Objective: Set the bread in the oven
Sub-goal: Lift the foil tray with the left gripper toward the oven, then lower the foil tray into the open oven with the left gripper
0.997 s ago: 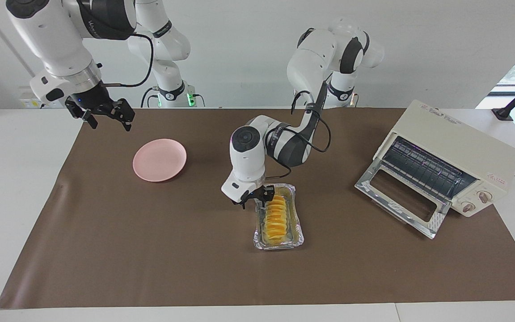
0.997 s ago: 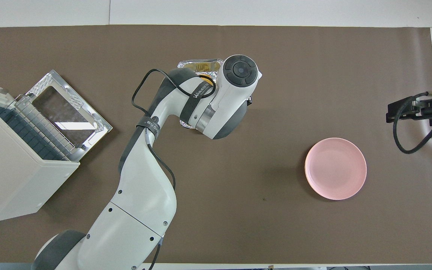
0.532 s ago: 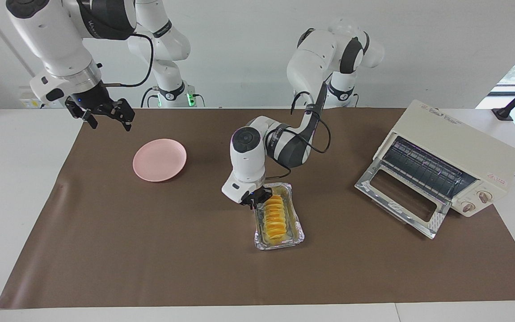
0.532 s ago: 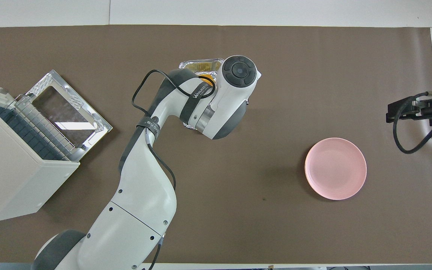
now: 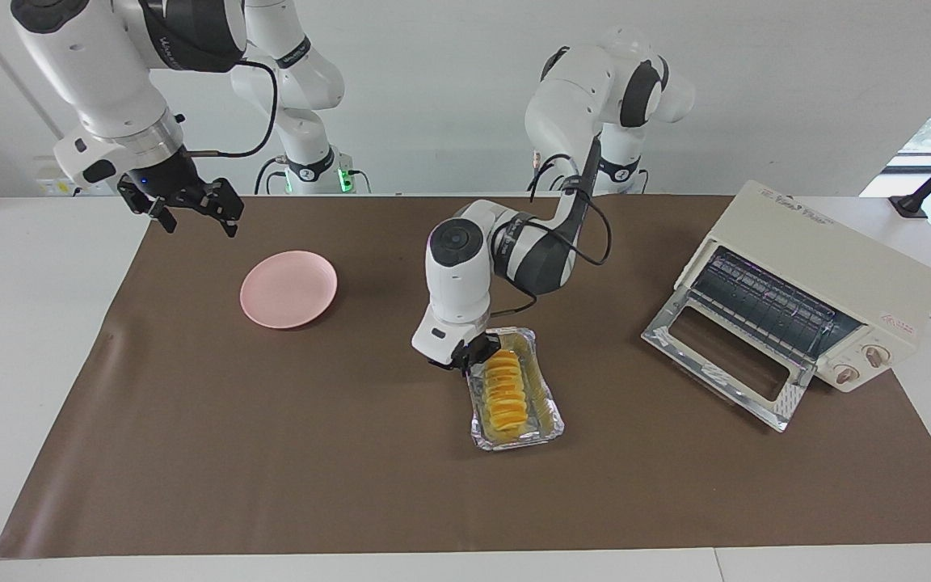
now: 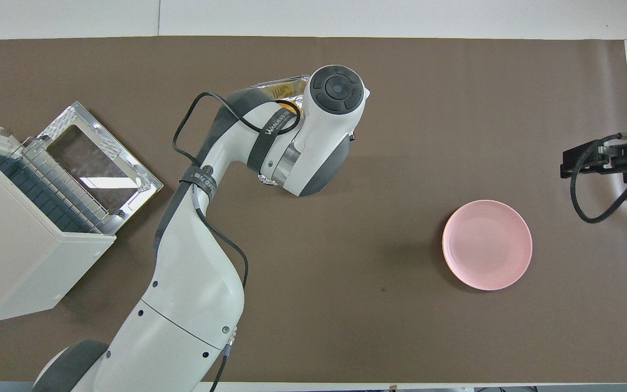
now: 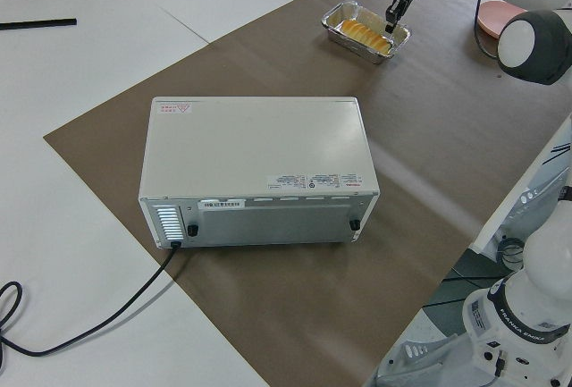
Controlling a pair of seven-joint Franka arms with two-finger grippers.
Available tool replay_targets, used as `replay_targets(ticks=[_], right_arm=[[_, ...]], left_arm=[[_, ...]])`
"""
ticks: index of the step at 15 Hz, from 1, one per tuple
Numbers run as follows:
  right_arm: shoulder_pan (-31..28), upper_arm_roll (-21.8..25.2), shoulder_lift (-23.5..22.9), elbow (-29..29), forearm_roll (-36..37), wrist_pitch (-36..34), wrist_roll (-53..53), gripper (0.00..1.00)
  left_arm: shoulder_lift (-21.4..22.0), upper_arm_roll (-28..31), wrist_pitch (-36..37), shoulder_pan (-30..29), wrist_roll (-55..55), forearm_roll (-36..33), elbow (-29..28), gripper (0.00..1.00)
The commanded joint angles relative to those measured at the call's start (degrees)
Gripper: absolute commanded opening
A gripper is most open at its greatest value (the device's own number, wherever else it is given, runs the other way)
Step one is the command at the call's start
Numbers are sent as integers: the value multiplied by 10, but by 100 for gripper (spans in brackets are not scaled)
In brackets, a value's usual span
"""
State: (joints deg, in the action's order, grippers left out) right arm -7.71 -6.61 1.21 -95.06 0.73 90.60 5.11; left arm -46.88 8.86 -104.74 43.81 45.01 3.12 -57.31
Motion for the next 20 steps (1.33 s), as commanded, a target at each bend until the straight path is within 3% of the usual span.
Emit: replay_targets(ticks=[1,3,7,10,14,18,20], right_arm=[[-6,-3,10,-7,-4,-5,-14,100],[-6,-3,10,-7,-4,-4,-15,100],[-5,-3,9,-7,-4,-4,-15,100],[-5,-3,9,-7,-4,-5,-15,100],[-6,-3,9,-7,-4,-5,-15,100],[-5,-3,10,-7,-4,-4,-15,100],[-5,-3,9,-7,-4,-5,-14,100]], left_arm=[[43,46,58,-2,70,15,-11,0],[76,75,88,-10,87,29,-16,0],[122,83,161,-101,86,30,-32,0],[156,88,186,-132,91,32,-101,0],[165,91,177,-164,104,32,-126,0],[205,110,107,-165,162,28,-226,0],[209,132,97,-165,162,28,-244,0]])
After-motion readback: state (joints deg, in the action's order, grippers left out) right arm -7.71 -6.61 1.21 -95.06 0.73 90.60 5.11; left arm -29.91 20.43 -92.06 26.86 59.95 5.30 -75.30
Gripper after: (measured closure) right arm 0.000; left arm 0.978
